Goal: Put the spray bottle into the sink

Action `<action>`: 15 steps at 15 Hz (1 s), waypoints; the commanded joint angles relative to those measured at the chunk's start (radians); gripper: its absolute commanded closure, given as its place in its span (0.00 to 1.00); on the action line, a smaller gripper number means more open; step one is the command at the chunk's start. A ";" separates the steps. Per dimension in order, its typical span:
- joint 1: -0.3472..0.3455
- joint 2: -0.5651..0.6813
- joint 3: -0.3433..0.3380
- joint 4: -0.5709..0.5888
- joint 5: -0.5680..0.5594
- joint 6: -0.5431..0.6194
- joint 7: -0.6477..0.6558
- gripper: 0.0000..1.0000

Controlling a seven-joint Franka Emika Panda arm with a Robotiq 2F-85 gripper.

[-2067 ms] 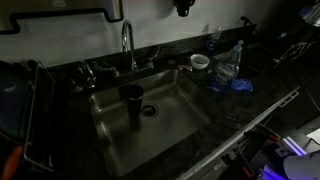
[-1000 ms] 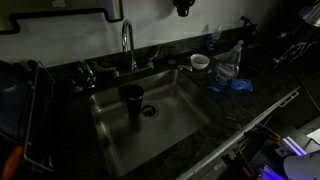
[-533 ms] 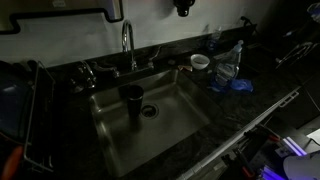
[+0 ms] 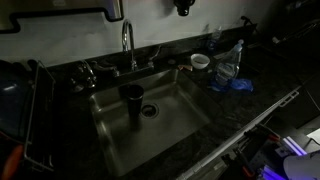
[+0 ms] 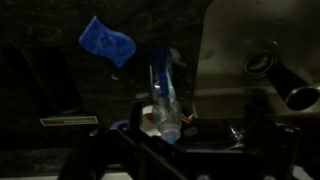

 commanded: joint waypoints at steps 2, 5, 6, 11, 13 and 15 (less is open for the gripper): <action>0.112 0.116 0.038 0.000 0.033 0.105 -0.036 0.00; 0.136 0.187 0.024 -0.002 0.003 0.145 -0.082 0.00; 0.130 0.210 0.019 -0.002 -0.019 0.156 -0.106 0.00; 0.071 0.324 -0.045 -0.003 -0.136 0.253 -0.205 0.00; 0.056 0.367 -0.070 -0.004 -0.165 0.309 -0.235 0.00; 0.042 0.417 -0.090 -0.004 -0.179 0.379 -0.251 0.00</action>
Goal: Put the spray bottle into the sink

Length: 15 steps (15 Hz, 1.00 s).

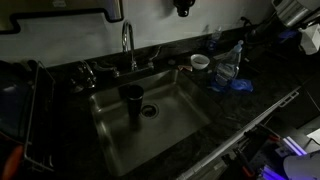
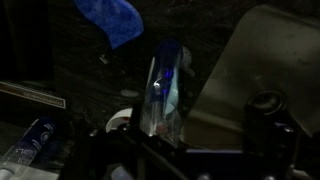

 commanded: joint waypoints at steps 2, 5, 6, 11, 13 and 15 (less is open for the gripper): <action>-0.044 0.142 -0.041 0.001 -0.020 0.178 -0.044 0.00; -0.060 0.221 -0.052 0.000 -0.012 0.278 -0.032 0.00; -0.063 0.246 -0.054 0.000 -0.010 0.308 -0.031 0.00; -0.029 0.333 -0.080 0.002 0.052 0.379 -0.055 0.00; -0.001 0.355 -0.087 0.003 0.096 0.392 -0.071 0.00; 0.042 0.367 -0.101 0.001 0.161 0.406 -0.109 0.00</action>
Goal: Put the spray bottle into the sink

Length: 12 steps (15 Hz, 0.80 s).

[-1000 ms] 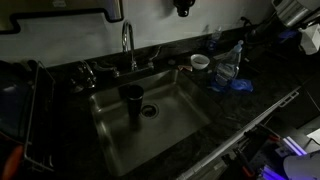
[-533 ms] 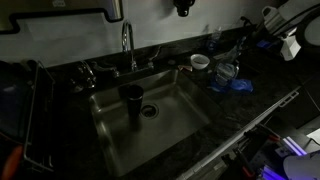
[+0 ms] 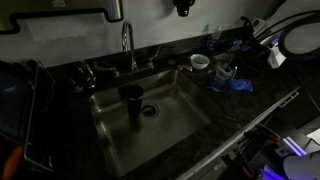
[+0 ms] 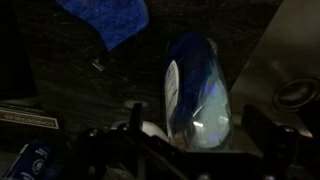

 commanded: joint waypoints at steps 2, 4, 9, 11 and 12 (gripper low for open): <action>0.097 0.048 -0.045 0.000 0.140 0.064 -0.100 0.00; 0.097 0.061 -0.036 0.000 0.145 0.088 -0.098 0.25; 0.049 0.082 -0.011 0.000 0.088 0.143 -0.063 0.55; 0.023 0.083 -0.003 0.000 0.056 0.155 -0.050 0.68; 0.010 0.083 0.002 0.000 0.038 0.159 -0.042 0.75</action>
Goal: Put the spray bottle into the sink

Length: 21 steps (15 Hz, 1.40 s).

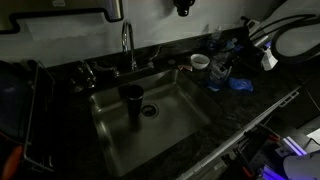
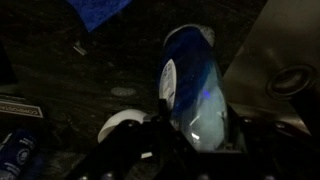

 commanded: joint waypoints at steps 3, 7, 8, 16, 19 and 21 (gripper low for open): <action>-0.077 0.023 0.031 0.000 -0.081 0.046 0.034 0.88; -0.076 0.008 0.030 0.001 -0.080 0.043 0.048 0.94; -0.073 0.001 0.028 0.001 -0.076 0.041 0.048 0.93; -0.011 -0.116 0.040 0.008 -0.043 0.007 0.050 0.93; 0.070 -0.146 0.050 0.008 -0.008 0.003 0.044 0.93; 0.134 -0.151 0.059 0.008 0.018 0.006 0.040 0.93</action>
